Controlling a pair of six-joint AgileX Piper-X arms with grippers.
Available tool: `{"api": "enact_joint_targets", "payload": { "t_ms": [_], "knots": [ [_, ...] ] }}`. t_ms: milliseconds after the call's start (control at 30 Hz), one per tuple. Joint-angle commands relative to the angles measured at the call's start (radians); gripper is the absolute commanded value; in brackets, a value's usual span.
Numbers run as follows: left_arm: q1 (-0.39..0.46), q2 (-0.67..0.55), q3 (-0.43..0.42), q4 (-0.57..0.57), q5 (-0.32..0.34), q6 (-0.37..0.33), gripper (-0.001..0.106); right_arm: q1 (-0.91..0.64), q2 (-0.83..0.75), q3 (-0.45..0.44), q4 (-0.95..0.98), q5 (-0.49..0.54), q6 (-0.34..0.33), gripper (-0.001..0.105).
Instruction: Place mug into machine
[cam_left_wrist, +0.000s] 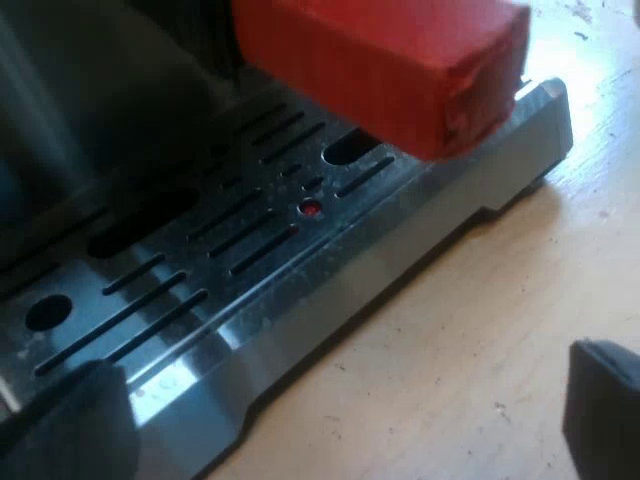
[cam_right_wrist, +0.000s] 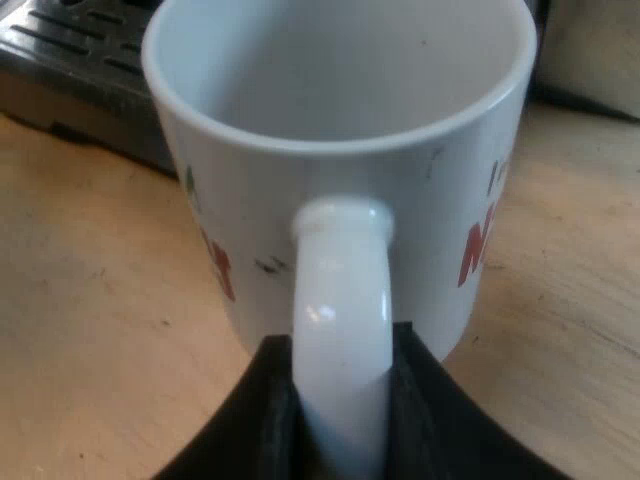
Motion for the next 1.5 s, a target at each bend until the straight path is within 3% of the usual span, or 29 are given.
{"api": "enact_joint_targets", "payload": {
  "t_ms": [33, 100, 267, 367, 500, 700, 833, 1033, 1500],
  "knots": [
    [-0.003, -0.001, 0.001, -0.021, -0.030, -0.011, 0.072, 0.106, -0.012, -0.017, -0.047, 0.099, 0.019, 0.000],
    [-0.003, -0.001, 0.001, -0.028, -0.054, -0.011, 0.070, 0.189, 0.006, -0.017, -0.054, 0.162, 0.043, 0.000],
    [-0.003, -0.001, 0.001, -0.051, -0.185, -0.019, 0.075, 0.382, 0.126, -0.017, -0.210, 0.366, 0.071, 0.000],
    [-0.003, -0.001, 0.001, -0.054, -0.176, -0.060, 0.075, 0.443, 0.229, -0.017, -0.308, 0.434, 0.109, 0.000],
    [-0.003, -0.001, 0.001, -0.054, -0.174, -0.060, 0.075, 0.450, 0.374, -0.017, -0.460, 0.433, 0.169, 0.000],
    [-0.003, -0.001, 0.001, -0.052, -0.174, -0.060, 0.075, 0.450, 0.565, -0.017, -0.698, 0.413, 0.175, 0.000],
    [-0.003, -0.001, 0.001, -0.051, -0.139, -0.060, 0.075, 0.450, 0.660, -0.017, -0.814, 0.410, 0.175, 0.000],
    [-0.003, -0.001, 0.001, -0.051, 0.003, -0.058, 0.075, 0.450, 0.757, -0.020, -0.939, 0.410, 0.175, 0.000],
    [-0.003, -0.001, 0.001, -0.034, 0.029, -0.058, 0.075, 0.450, 0.964, -0.112, -1.050, 0.410, 0.136, 0.000]
  ]
}}
